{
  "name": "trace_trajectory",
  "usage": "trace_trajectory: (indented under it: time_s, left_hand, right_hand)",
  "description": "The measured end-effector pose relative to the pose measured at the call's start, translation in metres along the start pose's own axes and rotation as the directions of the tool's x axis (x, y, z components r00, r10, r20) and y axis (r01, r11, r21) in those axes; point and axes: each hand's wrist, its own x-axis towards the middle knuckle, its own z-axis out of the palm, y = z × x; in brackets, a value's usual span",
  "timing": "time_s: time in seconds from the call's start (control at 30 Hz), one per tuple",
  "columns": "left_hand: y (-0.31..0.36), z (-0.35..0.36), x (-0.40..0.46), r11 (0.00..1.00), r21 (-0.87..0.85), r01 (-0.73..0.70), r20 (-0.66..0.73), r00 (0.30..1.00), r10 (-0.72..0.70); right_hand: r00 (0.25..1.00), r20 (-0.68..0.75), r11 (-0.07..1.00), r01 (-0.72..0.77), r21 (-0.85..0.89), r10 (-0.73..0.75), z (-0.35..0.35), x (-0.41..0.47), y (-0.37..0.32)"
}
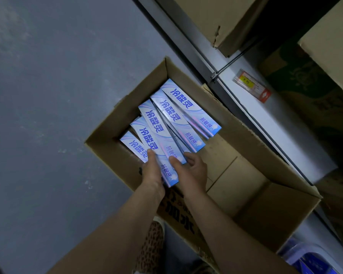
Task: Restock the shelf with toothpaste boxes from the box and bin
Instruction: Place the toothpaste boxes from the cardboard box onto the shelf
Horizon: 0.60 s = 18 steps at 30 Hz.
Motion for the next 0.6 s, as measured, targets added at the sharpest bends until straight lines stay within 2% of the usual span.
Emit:
trace_trajectory:
  time_s: [0.2,0.33,0.43,0.6]
  left_hand:
    - [0.0,-0.009,-0.003,0.997,0.073,-0.019,0.01,1.0,0.018]
    - [0.002,-0.009,-0.012,0.996,0.079,-0.048,0.051,0.998,0.044]
    - [0.006,-0.007,-0.023,0.994,0.083,-0.068,0.07,0.996,0.062]
    - [0.015,-0.003,-0.063,0.999,-0.038,-0.029,0.116,0.993,0.034]
  right_hand:
    - [0.999,0.047,1.0,0.009,-0.019,-0.008,0.003,0.003,-0.002]
    - [0.995,0.068,0.997,0.07,-0.019,-0.068,-0.002,-0.001,-0.01]
    - [0.996,0.041,0.994,0.071,0.081,-0.075,-0.01,-0.008,-0.02]
    - [0.998,-0.028,0.974,0.055,0.221,-0.05,-0.033,-0.034,-0.045]
